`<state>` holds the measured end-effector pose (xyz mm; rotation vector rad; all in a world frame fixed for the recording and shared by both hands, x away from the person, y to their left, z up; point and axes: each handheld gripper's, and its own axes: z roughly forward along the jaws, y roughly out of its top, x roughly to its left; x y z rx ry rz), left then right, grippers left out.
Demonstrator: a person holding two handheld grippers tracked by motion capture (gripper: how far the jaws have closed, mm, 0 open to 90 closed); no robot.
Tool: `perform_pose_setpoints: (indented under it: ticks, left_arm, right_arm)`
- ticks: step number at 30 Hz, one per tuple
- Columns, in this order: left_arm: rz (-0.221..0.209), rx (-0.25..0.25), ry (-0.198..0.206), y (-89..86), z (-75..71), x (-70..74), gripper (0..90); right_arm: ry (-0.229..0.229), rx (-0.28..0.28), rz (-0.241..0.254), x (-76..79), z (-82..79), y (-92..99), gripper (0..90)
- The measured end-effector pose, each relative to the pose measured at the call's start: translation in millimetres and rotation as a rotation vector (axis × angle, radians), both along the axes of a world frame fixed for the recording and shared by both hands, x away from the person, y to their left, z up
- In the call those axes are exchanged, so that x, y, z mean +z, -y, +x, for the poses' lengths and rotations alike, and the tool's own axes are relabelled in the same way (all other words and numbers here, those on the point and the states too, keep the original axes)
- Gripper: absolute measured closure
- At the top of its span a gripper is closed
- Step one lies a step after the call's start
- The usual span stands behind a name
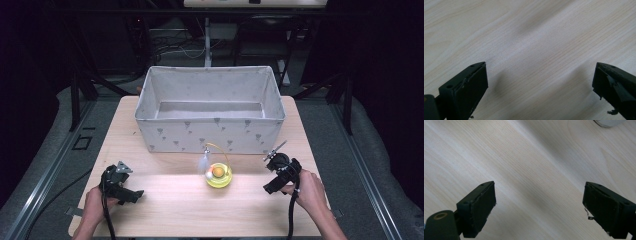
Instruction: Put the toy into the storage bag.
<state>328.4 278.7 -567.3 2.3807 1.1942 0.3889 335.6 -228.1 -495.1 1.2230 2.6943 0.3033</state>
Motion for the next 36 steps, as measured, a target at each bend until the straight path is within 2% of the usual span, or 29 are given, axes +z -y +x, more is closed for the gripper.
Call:
perform_pose_setpoints:
  ticks: [2,11,14,15,22,23,33,36]
  left_arm:
    - [-0.001,0.0,0.0,0.0,0.0,0.0,0.2]
    - [-0.004,0.004,0.003,-0.8,-0.7,0.3,0.2]
    - [-0.006,0.008,0.007,-1.1,-1.2,0.2,0.2]
    - [-0.002,0.01,0.01,-1.2,-1.5,0.3,0.2]
    - [-0.006,0.014,0.009,-1.9,-1.3,-0.1,0.2]
    - [-0.004,0.015,0.009,-2.0,-1.2,-0.2,0.2]
    - [-0.005,0.02,0.009,-2.8,-2.2,0.5,0.2]
    - [-0.001,0.02,0.008,-2.6,-1.6,-0.3,0.2]
  right_arm:
    - [-0.004,-0.001,0.012,-0.4,-0.3,-0.8,11.4]
    - [-0.004,0.016,-0.002,1.5,-0.5,-4.6,11.5]
    - [0.003,0.02,0.008,2.1,-0.9,-7.1,11.6]
    - [-0.003,0.03,-0.008,3.7,-0.5,-7.7,11.6]
    - [0.013,0.054,-0.015,10.9,-3.3,-13.8,11.5]
    - [0.018,0.052,0.001,11.0,-3.9,-14.4,11.2]
    - [0.036,0.109,0.004,25.8,-2.7,-29.5,8.7]
    - [0.042,0.137,0.032,33.4,0.6,-38.8,8.0]
